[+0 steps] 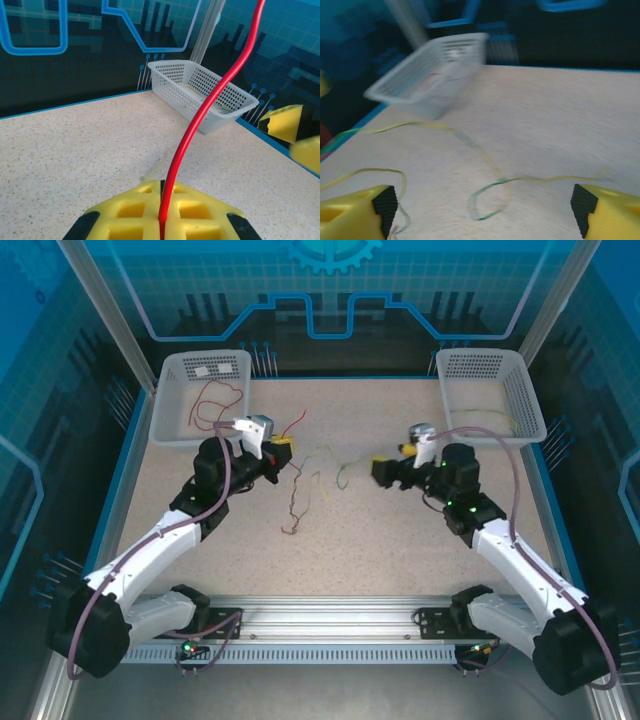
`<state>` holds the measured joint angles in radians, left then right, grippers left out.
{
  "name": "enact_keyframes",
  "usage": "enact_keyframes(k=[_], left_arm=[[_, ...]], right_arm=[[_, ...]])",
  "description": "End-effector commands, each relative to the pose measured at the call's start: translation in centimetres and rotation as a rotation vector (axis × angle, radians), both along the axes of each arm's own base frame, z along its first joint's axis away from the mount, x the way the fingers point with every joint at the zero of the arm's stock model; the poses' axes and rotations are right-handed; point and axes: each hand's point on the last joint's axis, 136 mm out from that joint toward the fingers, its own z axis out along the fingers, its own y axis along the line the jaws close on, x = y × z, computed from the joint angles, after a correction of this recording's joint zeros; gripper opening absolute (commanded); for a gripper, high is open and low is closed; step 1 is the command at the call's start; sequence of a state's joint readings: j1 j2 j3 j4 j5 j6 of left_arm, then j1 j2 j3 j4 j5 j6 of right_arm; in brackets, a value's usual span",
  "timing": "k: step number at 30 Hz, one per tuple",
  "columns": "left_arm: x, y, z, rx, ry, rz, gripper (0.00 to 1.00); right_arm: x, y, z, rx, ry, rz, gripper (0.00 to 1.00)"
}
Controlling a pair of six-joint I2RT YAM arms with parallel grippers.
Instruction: Untangle the cables
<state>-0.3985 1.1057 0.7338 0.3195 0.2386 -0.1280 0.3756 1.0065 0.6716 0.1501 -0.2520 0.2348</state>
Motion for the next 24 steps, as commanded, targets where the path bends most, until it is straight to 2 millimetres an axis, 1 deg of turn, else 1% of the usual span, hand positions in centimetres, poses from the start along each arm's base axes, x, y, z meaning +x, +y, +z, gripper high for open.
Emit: enact_keyframes(k=[1, 3, 5, 7, 9, 11, 13, 16, 17, 18, 19, 21, 23, 24], left_arm=[[-0.3, -1.2, 2.0, -0.014, -0.049, -0.059, 0.00], [-0.2, -1.5, 2.2, -0.021, -0.050, -0.064, 0.00], [0.0, -1.5, 2.3, -0.032, -0.043, -0.051, 0.00], [0.3, -1.5, 2.4, -0.056, -0.036, -0.037, 0.00], [0.4, -1.5, 2.2, -0.073, -0.023, -0.029, 0.00], [0.3, -1.7, 2.1, -0.080, -0.018, -0.034, 0.00], [0.3, -1.9, 1.9, -0.077, -0.022, -0.038, 0.00], [0.3, -1.9, 1.7, -0.072, -0.021, -0.025, 0.00], [0.4, -1.9, 1.7, -0.069, -0.025, -0.022, 0.00], [0.3, -2.0, 1.7, -0.065, -0.027, -0.022, 0.00], [0.3, -1.9, 1.7, -0.064, -0.030, -0.017, 0.00], [0.3, -1.9, 1.6, -0.059, -0.035, -0.011, 0.00], [0.4, -1.8, 1.7, -0.058, -0.039, 0.001, 0.00], [0.5, -1.7, 1.7, -0.057, -0.040, 0.007, 0.00]], right_arm=[[-2.9, 4.7, 1.9, -0.151, -0.298, 0.233, 1.00], [-3.0, 6.1, 2.3, -0.183, -0.397, 0.255, 1.00], [-2.6, 6.8, 2.6, -0.169, -0.416, 0.262, 0.99], [-2.1, 7.9, 2.8, -0.143, -0.303, 0.304, 0.98], [-2.4, 9.5, 2.5, -0.094, -0.200, 0.382, 0.95], [-1.8, 10.7, 2.8, -0.001, -0.093, 0.386, 0.92], [-0.7, 11.6, 3.2, 0.090, 0.010, 0.369, 0.87], [1.3, 11.9, 2.5, 0.200, 0.189, 0.297, 0.80], [2.1, 11.7, 2.8, 0.259, 0.217, 0.273, 0.78], [3.0, 11.5, 2.6, 0.322, 0.277, 0.240, 0.75], [3.5, 11.5, 2.3, 0.387, 0.341, 0.236, 0.75], [4.2, 12.2, 1.7, 0.454, 0.463, 0.252, 0.71], [3.6, 13.4, 1.3, 0.431, 0.506, 0.307, 0.69], [3.3, 13.6, 0.9, 0.393, 0.506, 0.304, 0.69]])
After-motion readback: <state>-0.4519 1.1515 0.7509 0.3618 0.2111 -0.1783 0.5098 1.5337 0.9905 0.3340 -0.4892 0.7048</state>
